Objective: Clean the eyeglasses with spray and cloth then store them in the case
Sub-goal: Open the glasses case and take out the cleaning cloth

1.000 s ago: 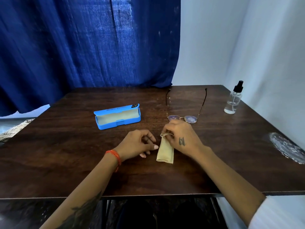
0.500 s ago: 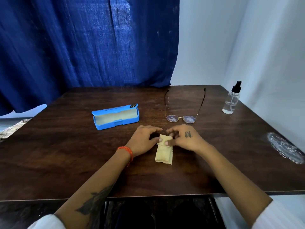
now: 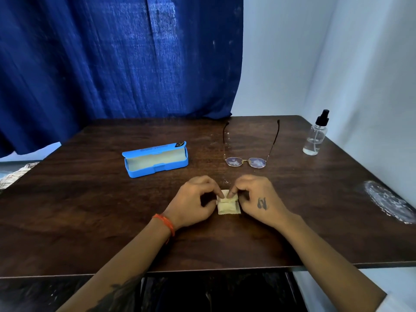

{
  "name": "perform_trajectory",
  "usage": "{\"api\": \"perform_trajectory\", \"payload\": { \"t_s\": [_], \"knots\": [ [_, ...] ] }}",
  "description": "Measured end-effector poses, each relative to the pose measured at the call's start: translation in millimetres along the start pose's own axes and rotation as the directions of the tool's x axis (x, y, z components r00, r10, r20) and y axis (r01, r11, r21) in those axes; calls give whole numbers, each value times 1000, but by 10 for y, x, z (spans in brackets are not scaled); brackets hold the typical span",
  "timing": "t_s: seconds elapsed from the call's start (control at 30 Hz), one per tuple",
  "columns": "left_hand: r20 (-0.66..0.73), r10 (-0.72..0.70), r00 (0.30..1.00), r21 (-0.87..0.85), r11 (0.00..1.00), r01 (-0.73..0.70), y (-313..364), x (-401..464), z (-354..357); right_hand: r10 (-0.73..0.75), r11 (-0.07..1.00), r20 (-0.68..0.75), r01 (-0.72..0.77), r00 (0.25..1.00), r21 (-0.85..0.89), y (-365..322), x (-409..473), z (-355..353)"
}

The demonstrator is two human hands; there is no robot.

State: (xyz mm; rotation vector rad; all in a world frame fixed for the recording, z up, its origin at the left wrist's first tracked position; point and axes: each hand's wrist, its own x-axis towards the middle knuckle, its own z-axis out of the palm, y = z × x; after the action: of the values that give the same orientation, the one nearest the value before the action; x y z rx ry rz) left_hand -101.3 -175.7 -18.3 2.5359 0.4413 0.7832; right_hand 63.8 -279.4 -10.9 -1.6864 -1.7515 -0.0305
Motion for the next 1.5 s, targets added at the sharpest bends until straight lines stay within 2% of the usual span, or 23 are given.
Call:
{"api": "perform_trajectory", "payload": {
  "t_s": [0.07, 0.17, 0.2, 0.27, 0.33, 0.43, 0.53, 0.6, 0.67, 0.73, 0.83, 0.97, 1.13, 1.23, 1.37, 1.5],
  "knots": [
    [4, -39, 999, -67, 997, 39, 31, -11, -1, 53, 997, 35, -55, 998, 47, 2, -52, -30],
    [-38, -170, 985, -185, 969, 160, 77, 55, -5, 171, 967, 21, -171, 985, 188, -36, -13, -69],
    [-47, -194, 980, -166, 969, 184, 67, 73, 3, 214, 955, 31, -216, 976, 203, -45, 13, -76],
    [-27, -225, 974, -41, 974, 223, 21, 94, 31, 281, 948, 128, -296, 951, 117, -52, 58, -95],
    [66, -289, 955, 70, 956, 285, -5, 91, 24, 334, 936, 262, -351, 905, 19, -66, 96, -125],
    [160, -313, 936, 26, 949, 313, 2, 79, -5, 354, 921, 326, -387, 876, 38, -101, 115, -165],
    [155, -243, 957, -119, 958, 263, 79, 64, -29, 298, 947, 241, -318, 924, 50, -129, 116, -145],
    [64, -204, 977, -165, 963, 212, 130, 88, -34, 234, 970, 111, -240, 966, 46, -117, 118, -92],
    [-41, -162, 986, -173, 973, 152, 149, 117, -21, 137, 991, -29, -137, 990, 8, -95, 108, -37],
    [-91, -97, 991, -100, 991, 88, 158, 118, -1, 20, 999, -120, -25, 993, -39, -74, 72, -8],
    [-76, 21, 997, -1, 1000, -21, 144, 52, 43, -113, 989, -108, 102, 988, -105, -38, -52, -6],
    [-35, 84, 996, -27, 996, -85, 99, -55, 55, -151, 972, -15, 146, 988, -186, 32, -216, -26],
    [-59, -9, 998, -120, 993, 2, 105, -60, 45, -175, 970, 55, 181, 983, -161, 53, -308, -74],
    [-67, -115, 991, -200, 975, 99, 126, -2, 43, -137, 988, 30, 138, 990, -66, 63, -309, -109],
    [-175, -192, 966, -219, 964, 152, 119, 172, 61, -22, 995, -99, 32, 995, 95, 133, -267, -228],
    [-259, -293, 920, -197, 949, 246, -1, 458, 144, 56, 994, -302, -25, 952, 108, 264, -179, -419]
  ]
}}
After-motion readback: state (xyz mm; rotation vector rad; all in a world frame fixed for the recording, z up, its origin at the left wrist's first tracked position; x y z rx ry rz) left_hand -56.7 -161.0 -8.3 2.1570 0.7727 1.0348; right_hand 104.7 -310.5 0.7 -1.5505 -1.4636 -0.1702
